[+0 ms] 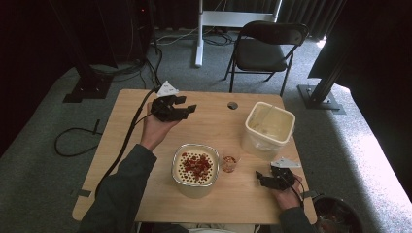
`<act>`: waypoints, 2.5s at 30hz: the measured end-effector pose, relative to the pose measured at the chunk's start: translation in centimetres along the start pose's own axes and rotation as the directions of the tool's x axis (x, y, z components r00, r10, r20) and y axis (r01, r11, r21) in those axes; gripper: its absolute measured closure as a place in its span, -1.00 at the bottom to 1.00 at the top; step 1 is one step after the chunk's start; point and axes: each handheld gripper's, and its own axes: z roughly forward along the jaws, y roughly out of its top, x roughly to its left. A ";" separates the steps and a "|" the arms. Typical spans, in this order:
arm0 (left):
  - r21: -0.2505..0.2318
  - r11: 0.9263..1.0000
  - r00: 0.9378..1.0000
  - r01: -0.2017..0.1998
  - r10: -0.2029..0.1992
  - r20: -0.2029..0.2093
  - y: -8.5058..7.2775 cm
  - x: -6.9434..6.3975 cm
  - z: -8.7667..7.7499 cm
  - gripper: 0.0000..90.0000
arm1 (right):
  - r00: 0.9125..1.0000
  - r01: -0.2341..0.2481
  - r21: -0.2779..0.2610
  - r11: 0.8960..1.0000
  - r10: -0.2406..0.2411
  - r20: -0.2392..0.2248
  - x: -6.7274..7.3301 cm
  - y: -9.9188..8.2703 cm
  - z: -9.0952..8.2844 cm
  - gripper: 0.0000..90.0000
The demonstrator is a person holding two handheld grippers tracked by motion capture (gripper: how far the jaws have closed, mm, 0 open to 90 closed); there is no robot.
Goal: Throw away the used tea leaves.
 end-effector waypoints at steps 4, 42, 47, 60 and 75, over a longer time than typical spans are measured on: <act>0.005 1.000 0.999 -0.016 0.016 -0.042 -1.2 0.0 -0.8 -0.05 | 1.000 0.004 0.012 1.000 -0.004 -0.001 0.3 0.1 0.1 -0.56; 0.019 0.985 0.966 0.171 -0.164 -0.201 -16.8 -0.2 -4.6 -0.05 | 0.966 0.102 -0.272 0.957 -0.161 -0.204 7.8 5.7 2.6 -0.54; 0.044 0.982 0.968 0.182 -0.171 -0.185 -18.1 -0.8 -4.1 -0.05 | 0.964 0.122 -0.294 0.948 -0.183 -0.192 8.2 6.2 3.0 -0.47; 0.114 0.985 0.988 0.131 -0.120 -0.098 -19.4 -3.0 -2.6 -0.06 | 0.960 0.120 -0.313 0.942 -0.190 -0.204 8.2 6.8 3.9 -0.30; 0.150 0.982 0.993 0.116 -0.114 -0.023 -20.0 -4.3 -2.2 0.14 | 0.978 0.155 -0.270 0.950 -0.186 -0.094 7.8 6.3 1.1 -0.25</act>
